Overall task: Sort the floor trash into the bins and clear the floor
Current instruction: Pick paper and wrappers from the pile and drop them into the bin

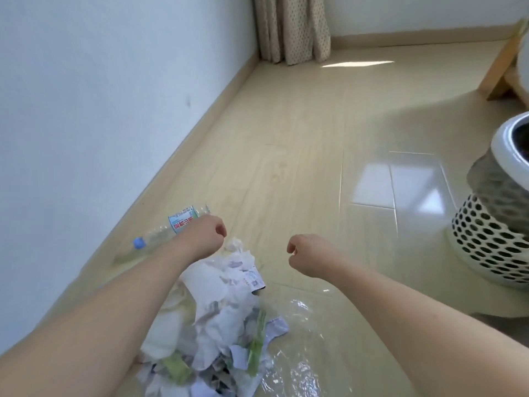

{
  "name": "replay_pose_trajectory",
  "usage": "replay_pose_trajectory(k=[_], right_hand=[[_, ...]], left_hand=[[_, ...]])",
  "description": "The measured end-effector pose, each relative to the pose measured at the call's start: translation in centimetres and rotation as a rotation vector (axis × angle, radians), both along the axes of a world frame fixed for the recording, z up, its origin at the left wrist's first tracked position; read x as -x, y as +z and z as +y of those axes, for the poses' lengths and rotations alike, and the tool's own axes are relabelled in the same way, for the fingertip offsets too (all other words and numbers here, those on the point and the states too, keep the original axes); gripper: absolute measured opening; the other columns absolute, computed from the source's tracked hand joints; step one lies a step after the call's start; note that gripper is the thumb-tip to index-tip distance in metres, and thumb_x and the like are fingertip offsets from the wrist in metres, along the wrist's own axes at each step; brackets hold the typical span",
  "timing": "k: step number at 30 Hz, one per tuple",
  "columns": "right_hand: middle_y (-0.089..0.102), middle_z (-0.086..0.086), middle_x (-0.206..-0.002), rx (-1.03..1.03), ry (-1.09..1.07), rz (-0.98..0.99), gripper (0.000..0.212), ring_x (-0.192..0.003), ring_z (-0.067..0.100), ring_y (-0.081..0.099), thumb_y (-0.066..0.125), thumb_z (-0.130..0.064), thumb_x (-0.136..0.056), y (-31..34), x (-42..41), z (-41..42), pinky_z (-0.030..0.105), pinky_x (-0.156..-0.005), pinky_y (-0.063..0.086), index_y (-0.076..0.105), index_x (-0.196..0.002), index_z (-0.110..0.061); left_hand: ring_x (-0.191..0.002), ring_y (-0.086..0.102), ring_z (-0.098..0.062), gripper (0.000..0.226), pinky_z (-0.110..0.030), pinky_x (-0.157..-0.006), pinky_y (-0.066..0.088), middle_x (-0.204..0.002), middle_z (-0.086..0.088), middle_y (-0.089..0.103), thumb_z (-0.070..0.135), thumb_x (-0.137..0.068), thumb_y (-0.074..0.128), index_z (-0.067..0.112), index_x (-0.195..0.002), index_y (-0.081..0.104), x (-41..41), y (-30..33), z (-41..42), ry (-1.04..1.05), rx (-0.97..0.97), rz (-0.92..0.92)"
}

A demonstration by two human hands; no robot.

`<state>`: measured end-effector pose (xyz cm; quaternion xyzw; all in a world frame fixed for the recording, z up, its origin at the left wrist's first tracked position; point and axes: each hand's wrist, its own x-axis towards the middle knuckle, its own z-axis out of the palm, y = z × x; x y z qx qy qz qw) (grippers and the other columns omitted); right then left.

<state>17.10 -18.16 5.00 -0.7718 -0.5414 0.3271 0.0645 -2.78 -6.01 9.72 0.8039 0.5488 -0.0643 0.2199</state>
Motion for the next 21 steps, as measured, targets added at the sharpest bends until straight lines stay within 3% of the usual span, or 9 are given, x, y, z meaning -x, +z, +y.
replay_pose_trajectory(k=[4,8,10,14,17,19,21], right_hand=[[0.057,0.002,-0.124,0.052,-0.033,0.050,0.037,-0.108,0.023,0.057,0.047,-0.016,-0.088,-3.8,1.2,2.5,0.031,-0.086,0.049,0.056,-0.124,-0.016],[0.057,0.004,-0.126,0.082,-0.051,0.117,0.037,-0.110,0.024,0.057,0.049,-0.017,-0.089,-6.9,3.2,4.4,0.032,-0.087,0.049,0.054,-0.126,-0.014],[0.055,0.003,-0.126,0.076,-0.019,0.142,0.042,-0.108,0.023,0.057,0.051,-0.022,-0.089,-8.0,4.1,5.2,0.032,-0.085,0.049,0.050,-0.131,-0.018],[0.051,0.003,-0.127,-0.004,0.080,0.062,0.042,-0.112,0.024,0.054,0.043,-0.018,-0.095,-10.0,5.4,6.6,0.035,-0.090,0.048,0.045,-0.136,-0.018],[0.047,0.002,-0.129,-0.064,0.116,0.065,0.047,-0.113,0.026,0.054,0.043,-0.016,-0.094,-10.4,6.0,7.6,0.037,-0.090,0.048,0.040,-0.140,-0.022],[0.049,0.001,-0.123,-0.070,0.144,0.027,0.040,-0.106,0.026,0.057,0.047,-0.017,-0.093,-10.5,6.2,8.3,0.037,-0.085,0.049,0.047,-0.133,-0.021],[0.053,0.003,-0.114,-0.076,0.159,-0.040,0.023,-0.096,0.025,0.059,0.050,-0.013,-0.092,-10.6,6.3,8.9,0.037,-0.081,0.051,0.060,-0.113,-0.014]], left_hand=[[-0.102,0.058,-0.019,0.028,-0.026,-0.082,0.047,-0.114,0.000,0.064,0.007,-0.088,0.047,0.018,-0.106,0.066,-0.1,-4.7,3.1,-0.037,0.047,0.079],[-0.106,0.056,-0.018,0.038,-0.026,-0.084,0.044,-0.126,0.001,0.058,0.009,-0.090,0.048,0.023,-0.125,0.057,-1.6,-9.2,5.5,-0.120,0.085,0.157],[-0.108,0.057,-0.021,0.042,-0.031,-0.087,0.047,-0.131,-0.001,0.052,0.008,-0.091,0.046,0.025,-0.129,0.054,-2.3,-10.8,6.3,-0.213,0.074,0.224],[-0.086,0.054,-0.021,0.012,-0.032,-0.073,0.046,-0.110,-0.001,0.052,0.015,-0.091,0.048,0.022,-0.098,0.054,-2.3,-11.9,7.3,-0.330,-0.015,0.362],[-0.083,0.055,-0.022,0.009,-0.029,-0.068,0.044,-0.097,-0.001,0.061,0.012,-0.088,0.048,0.021,-0.087,0.048,-1.1,-11.6,8.0,-0.275,-0.024,0.345],[-0.082,0.055,-0.023,0.012,-0.030,-0.065,0.042,-0.094,-0.003,0.062,0.011,-0.088,0.044,0.021,-0.081,0.045,0.0,-11.2,8.4,-0.191,-0.054,0.262],[-0.080,0.054,-0.023,0.017,-0.031,-0.064,0.040,-0.087,-0.001,0.060,0.012,-0.088,0.042,0.022,-0.075,0.043,0.9,-10.3,8.4,-0.130,-0.092,0.183]])
